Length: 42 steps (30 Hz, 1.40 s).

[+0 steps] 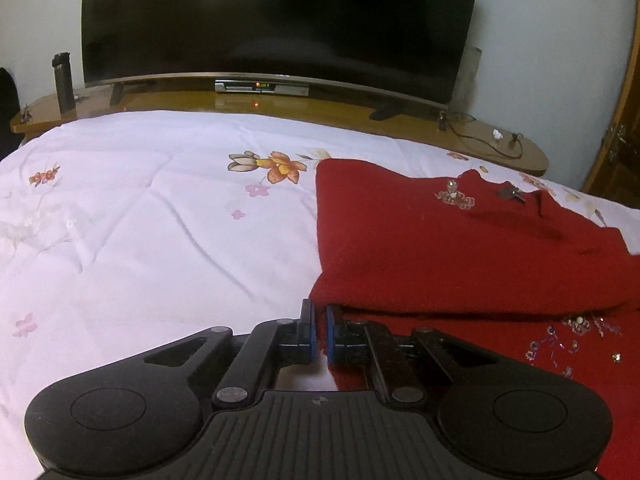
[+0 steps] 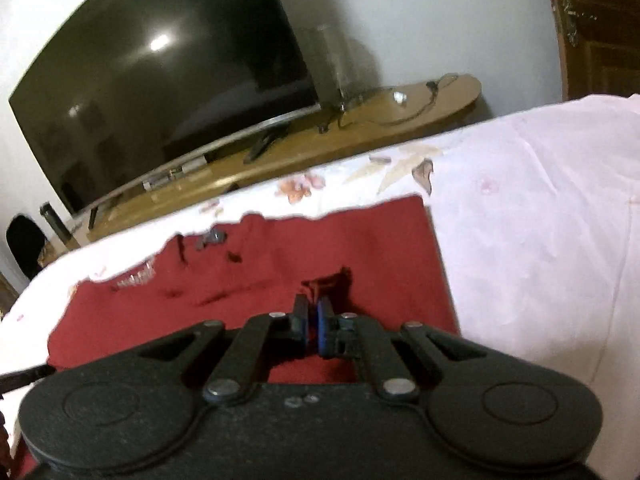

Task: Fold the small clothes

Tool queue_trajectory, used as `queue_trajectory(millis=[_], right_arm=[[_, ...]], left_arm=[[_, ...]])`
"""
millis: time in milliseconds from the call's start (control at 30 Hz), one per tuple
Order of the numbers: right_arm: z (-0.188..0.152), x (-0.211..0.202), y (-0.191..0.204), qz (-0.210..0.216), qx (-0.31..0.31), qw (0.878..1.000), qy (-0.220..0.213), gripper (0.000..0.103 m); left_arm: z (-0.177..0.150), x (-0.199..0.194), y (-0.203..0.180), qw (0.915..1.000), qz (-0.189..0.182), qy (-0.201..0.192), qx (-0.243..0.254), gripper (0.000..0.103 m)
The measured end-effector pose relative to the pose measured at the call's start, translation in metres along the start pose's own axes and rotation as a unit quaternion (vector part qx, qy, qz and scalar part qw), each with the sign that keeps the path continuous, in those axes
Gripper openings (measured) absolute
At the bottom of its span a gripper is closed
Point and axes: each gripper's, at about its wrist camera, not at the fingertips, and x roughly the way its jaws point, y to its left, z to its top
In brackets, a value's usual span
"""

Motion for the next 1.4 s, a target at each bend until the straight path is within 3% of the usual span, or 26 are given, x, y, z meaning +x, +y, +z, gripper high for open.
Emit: queue_trajectory(millis=[267, 367, 400, 433, 467, 500, 567, 700, 800, 967, 1067, 1133, 1200, 1400], right_arm=[[0.004, -0.002, 0.003, -0.004, -0.015, 0.999, -0.052, 0.005], [-0.006, 0.018, -0.006, -0.057, -0.022, 0.998, -0.005, 0.006], [-0.010, 0.028, -0.013, -0.065, -0.016, 0.997, 0.029, 0.005], [-0.012, 0.027, -0.019, -0.055, -0.010, 0.998, 0.027, 0.006], [-0.010, 0.024, -0.021, -0.049, -0.006, 0.998, 0.027, 0.013], [-0.007, 0.019, -0.023, -0.044, -0.001, 0.999, 0.021, 0.018], [-0.002, 0.007, -0.025, -0.039, -0.006, 0.999, -0.007, 0.019], [0.013, 0.007, -0.022, -0.012, -0.020, 0.999, -0.028, 0.017], [0.020, 0.024, -0.007, 0.007, -0.049, 0.999, -0.019, 0.017], [0.008, 0.057, 0.038, 0.041, -0.160, 0.986, 0.029, 0.017], [-0.002, 0.071, 0.041, 0.012, -0.209, 0.977, 0.030, 0.015], [-0.002, 0.075, 0.028, -0.034, -0.204, 0.978, 0.014, 0.012], [0.006, 0.074, 0.007, -0.036, -0.154, 0.987, 0.010, 0.004], [0.005, 0.075, -0.002, -0.048, -0.144, 0.988, -0.002, 0.003]], left_arm=[[-0.003, -0.003, -0.009, 0.9997, 0.013, -0.004, 0.020, 0.005], [0.003, -0.003, -0.008, 0.9995, 0.004, 0.012, 0.028, 0.005], [0.004, -0.005, -0.007, 0.9993, -0.002, 0.019, 0.033, 0.005], [0.005, -0.008, -0.003, 0.9988, -0.012, 0.026, 0.040, 0.007], [0.005, -0.012, 0.002, 0.9985, -0.020, 0.029, 0.041, 0.016], [0.003, -0.018, 0.008, 0.9987, -0.024, 0.025, 0.038, 0.034], [0.001, -0.033, 0.020, 0.9996, -0.019, -0.009, 0.021, 0.040], [0.023, -0.034, 0.011, 0.9964, -0.052, -0.067, 0.002, 0.040], [0.041, -0.008, -0.024, 0.9939, -0.084, -0.065, 0.030, 0.040], [0.049, 0.038, -0.056, 0.9941, -0.075, -0.048, 0.061, 0.040], [0.042, 0.054, -0.057, 0.9949, -0.045, -0.045, 0.078, 0.040], [0.042, 0.059, -0.045, 0.9969, -0.049, -0.043, 0.044, 0.040], [0.045, 0.062, -0.039, 0.9976, -0.049, -0.040, 0.028, 0.040], [0.043, 0.064, -0.048, 0.9974, -0.029, -0.042, 0.051, 0.040]])
